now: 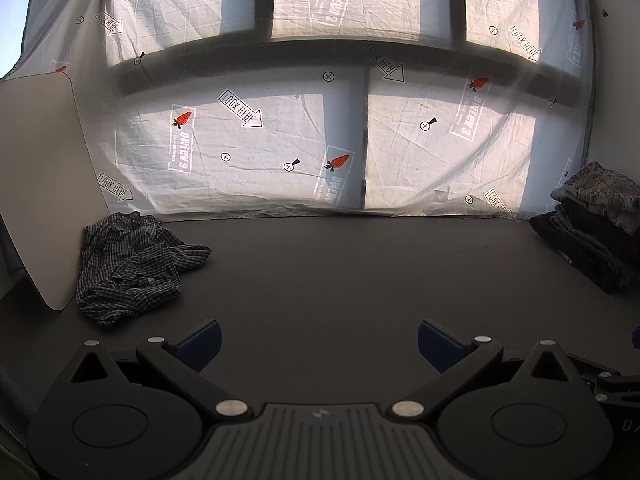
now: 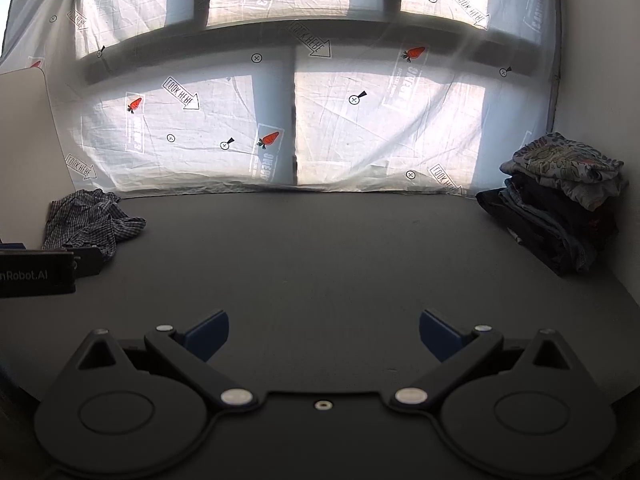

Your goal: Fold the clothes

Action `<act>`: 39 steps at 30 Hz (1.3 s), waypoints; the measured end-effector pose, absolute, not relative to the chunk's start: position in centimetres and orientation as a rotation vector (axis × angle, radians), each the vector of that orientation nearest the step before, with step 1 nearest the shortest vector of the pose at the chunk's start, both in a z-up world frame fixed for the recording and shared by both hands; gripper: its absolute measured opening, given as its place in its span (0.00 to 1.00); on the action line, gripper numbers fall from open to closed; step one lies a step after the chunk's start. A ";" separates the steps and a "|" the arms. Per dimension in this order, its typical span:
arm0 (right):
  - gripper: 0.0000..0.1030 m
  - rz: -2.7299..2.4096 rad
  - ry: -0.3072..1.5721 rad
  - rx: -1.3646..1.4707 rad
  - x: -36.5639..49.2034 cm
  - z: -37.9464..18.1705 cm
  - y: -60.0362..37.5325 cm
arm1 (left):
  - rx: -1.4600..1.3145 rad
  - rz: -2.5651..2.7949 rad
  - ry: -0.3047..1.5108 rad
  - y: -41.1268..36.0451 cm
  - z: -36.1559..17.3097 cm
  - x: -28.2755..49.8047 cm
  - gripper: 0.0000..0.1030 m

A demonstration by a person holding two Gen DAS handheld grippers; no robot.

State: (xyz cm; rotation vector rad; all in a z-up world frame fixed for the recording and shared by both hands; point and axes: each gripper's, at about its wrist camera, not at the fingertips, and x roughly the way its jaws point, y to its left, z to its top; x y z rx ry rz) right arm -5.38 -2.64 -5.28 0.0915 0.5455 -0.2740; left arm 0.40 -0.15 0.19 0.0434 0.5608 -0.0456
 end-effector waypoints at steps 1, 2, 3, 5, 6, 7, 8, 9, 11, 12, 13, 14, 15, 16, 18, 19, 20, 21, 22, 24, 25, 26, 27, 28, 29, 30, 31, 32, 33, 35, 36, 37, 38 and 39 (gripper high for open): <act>1.00 -0.287 0.547 0.099 -5.4 -5.4 -3.0 | 0.034 -0.050 0.571 -0.3 -0.1 0.5 1.00; 1.00 -0.305 0.541 0.106 -5.3 -5.4 -3.5 | 0.023 -0.055 0.577 -0.4 -0.2 0.7 1.00; 1.00 -0.323 0.535 0.114 -5.3 -5.4 -4.0 | 0.010 -0.059 0.581 -0.5 -0.3 0.9 1.00; 1.00 -0.351 0.526 0.127 -4.9 -5.6 -5.0 | -0.012 -0.064 0.587 -0.8 -0.4 1.5 1.00; 1.00 -0.360 0.526 0.133 -4.6 -5.7 -5.5 | -0.023 -0.066 0.589 -0.9 -0.5 1.9 1.00; 1.00 -0.364 0.530 0.139 -4.2 -5.9 -6.0 | -0.033 -0.062 0.591 -1.0 -0.5 2.3 1.00; 1.00 -0.369 0.533 0.146 -3.9 -6.1 -6.4 | -0.040 -0.057 0.594 -1.1 -0.6 2.7 1.00; 1.00 -0.370 0.534 0.159 -3.5 -6.3 -6.9 | -0.048 -0.053 0.598 -1.1 -0.7 3.1 1.00; 1.00 -0.365 0.529 0.198 -2.5 -6.7 -8.0 | -0.078 -0.052 0.619 -1.0 -1.1 4.1 1.00; 1.00 -0.362 0.524 0.218 -1.9 -6.8 -8.6 | -0.095 -0.053 0.631 -0.9 -1.2 4.6 1.00; 1.00 -0.357 0.517 0.243 -1.2 -7.0 -9.2 | -0.113 -0.051 0.648 -0.8 -1.5 5.3 1.00; 1.00 -0.348 0.510 0.274 -0.2 -7.2 -9.8 | -0.121 -0.046 0.664 -0.6 -1.6 5.8 1.00; 1.00 -0.335 0.508 0.300 0.8 -7.4 -10.3 | -0.124 -0.031 0.675 -0.4 -1.7 6.3 1.00; 1.00 -0.323 0.509 0.323 1.9 -7.5 -10.7 | -0.124 -0.012 0.685 -0.1 -1.7 6.8 1.00; 1.00 -0.297 0.513 0.357 3.8 -7.6 -11.3 | -0.132 0.030 0.701 0.5 -1.6 8.0 1.00; 1.00 -0.281 0.521 0.370 4.8 -7.7 -11.5 | -0.141 0.053 0.713 0.9 -1.5 8.8 1.00; 1.00 -0.263 0.532 0.378 5.9 -7.8 -11.6 | -0.167 0.072 0.731 1.5 -1.5 9.6 1.00; 1.00 -0.244 0.547 0.381 6.9 -8.0 -11.7 | -0.200 0.089 0.750 2.1 -1.5 10.4 1.00; 1.00 -0.228 0.560 0.379 8.0 -8.2 -11.7 | -0.244 0.099 0.775 2.9 -1.7 11.3 1.00; 1.00 -0.206 0.581 0.361 10.3 -8.6 -11.6 | -0.349 0.103 0.817 4.3 -2.1 12.7 1.00; 1.00 -0.192 0.592 0.350 11.4 -8.8 -11.4 | -0.396 0.113 0.823 5.1 -2.4 13.2 1.00; 1.00 -0.174 0.609 0.338 12.7 -9.0 -11.2 | -0.440 0.127 0.823 5.8 -2.7 13.7 1.00; 1.00 -0.158 0.624 0.329 13.9 -9.2 -10.9 | -0.485 0.141 0.823 6.6 -3.0 14.1 1.00; 1.00 -0.145 0.635 0.327 14.9 -9.4 -10.7 | -0.517 0.161 0.827 7.3 -3.3 14.5 1.00; 1.00 -0.133 0.646 0.326 15.9 -9.5 -10.4 | -0.543 0.184 0.833 8.1 -3.8 15.0 1.00; 1.00 -0.122 0.659 0.327 16.9 -9.7 -10.1 | -0.570 0.207 0.838 8.8 -4.2 15.4 1.00; 1.00 -0.109 0.673 0.328 17.9 -9.9 -9.7 | -0.606 0.223 0.841 9.7 -4.6 15.9 1.00; 1.00 -0.098 0.686 0.328 18.9 -10.2 -9.2 | -0.645 0.235 0.843 10.7 -5.1 16.4 1.00; 1.00 -0.092 0.699 0.325 20.0 -10.5 -8.7 | -0.680 0.241 0.842 11.6 -5.4 16.8 1.00; 1.00 -0.089 0.724 0.317 22.0 -11.0 -7.5 | -0.750 0.250 0.844 14.0 -6.5 18.2 1.00; 1.00 -0.094 0.736 0.315 23.2 -11.3 -6.7 | -0.786 0.255 0.845 15.2 -7.0 18.9 1.00; 1.00 -0.101 0.747 0.314 24.4 -11.6 -6.0 | -0.811 0.263 0.851 16.7 -7.8 20.1 1.00; 1.00 -0.107 0.757 0.312 25.7 -11.9 -5.2 | -0.831 0.273 0.860 18.1 -8.5 21.3 1.00; 1.00 -0.109 0.763 0.308 27.0 -12.1 -4.5 | -0.867 0.278 0.860 19.6 -9.3 22.5 1.00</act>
